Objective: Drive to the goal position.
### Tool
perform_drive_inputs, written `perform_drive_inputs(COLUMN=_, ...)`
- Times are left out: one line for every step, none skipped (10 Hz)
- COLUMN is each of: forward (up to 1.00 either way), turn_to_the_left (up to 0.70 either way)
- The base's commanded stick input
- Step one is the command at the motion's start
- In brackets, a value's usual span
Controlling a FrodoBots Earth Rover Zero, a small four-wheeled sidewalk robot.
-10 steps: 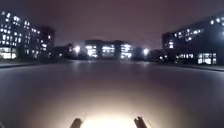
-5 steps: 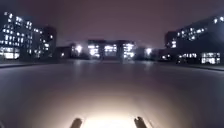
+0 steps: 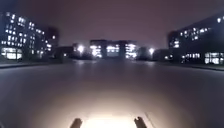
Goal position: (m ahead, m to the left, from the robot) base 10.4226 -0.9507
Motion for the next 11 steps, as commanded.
perform_drive_inputs(forward=1.0, turn_to_the_left=0.0)
perform_drive_inputs(forward=1.0, turn_to_the_left=0.0)
perform_drive_inputs(forward=1.0, turn_to_the_left=0.0)
perform_drive_inputs(forward=1.0, turn_to_the_left=0.0)
perform_drive_inputs(forward=1.0, turn_to_the_left=0.0)
perform_drive_inputs(forward=1.0, turn_to_the_left=0.0)
perform_drive_inputs(forward=1.0, turn_to_the_left=0.0)
perform_drive_inputs(forward=1.0, turn_to_the_left=0.0)
perform_drive_inputs(forward=1.0, turn_to_the_left=0.0)
perform_drive_inputs(forward=1.0, turn_to_the_left=0.0)
perform_drive_inputs(forward=1.0, turn_to_the_left=0.0)
